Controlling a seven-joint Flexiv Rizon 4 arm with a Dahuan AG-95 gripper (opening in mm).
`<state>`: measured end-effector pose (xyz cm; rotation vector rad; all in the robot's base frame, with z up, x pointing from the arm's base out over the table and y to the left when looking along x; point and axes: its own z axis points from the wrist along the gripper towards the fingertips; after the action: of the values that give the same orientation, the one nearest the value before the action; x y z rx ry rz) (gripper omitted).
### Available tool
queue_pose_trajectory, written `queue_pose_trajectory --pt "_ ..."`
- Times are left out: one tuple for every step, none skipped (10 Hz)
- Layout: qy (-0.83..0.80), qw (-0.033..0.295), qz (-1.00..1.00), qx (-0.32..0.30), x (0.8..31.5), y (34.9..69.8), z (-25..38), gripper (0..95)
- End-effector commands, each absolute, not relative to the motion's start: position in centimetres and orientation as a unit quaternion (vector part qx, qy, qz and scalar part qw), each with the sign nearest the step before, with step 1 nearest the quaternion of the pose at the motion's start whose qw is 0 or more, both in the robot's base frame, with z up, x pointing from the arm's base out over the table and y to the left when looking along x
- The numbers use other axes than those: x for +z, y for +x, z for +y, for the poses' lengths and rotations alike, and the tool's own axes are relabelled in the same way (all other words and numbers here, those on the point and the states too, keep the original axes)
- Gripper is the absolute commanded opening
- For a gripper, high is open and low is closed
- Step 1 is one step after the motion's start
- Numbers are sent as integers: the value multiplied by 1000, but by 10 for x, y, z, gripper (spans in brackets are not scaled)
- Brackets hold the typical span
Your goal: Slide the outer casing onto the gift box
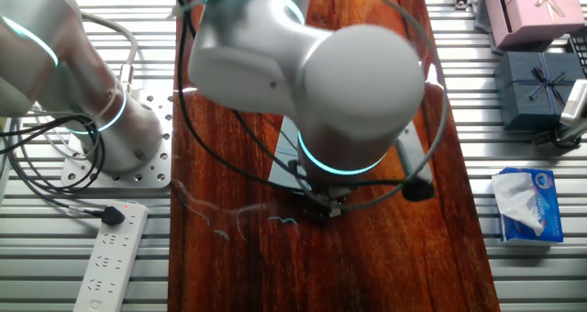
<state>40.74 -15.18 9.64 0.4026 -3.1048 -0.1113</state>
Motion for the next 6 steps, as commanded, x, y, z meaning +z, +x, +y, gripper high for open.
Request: queue_pose_trajectory --pt "130 1 -991 -43 90 407 -155 0" --pt "129 0 -991 -46 87 407 -155 0" --pt "129 0 -991 -47 85 407 -156 0" --pt "130 -3 -990 -49 81 407 -157 0" --pt "129 -3 -990 -52 79 407 -157 0" --pt "129 -4 -990 -54 77 407 -157 0"
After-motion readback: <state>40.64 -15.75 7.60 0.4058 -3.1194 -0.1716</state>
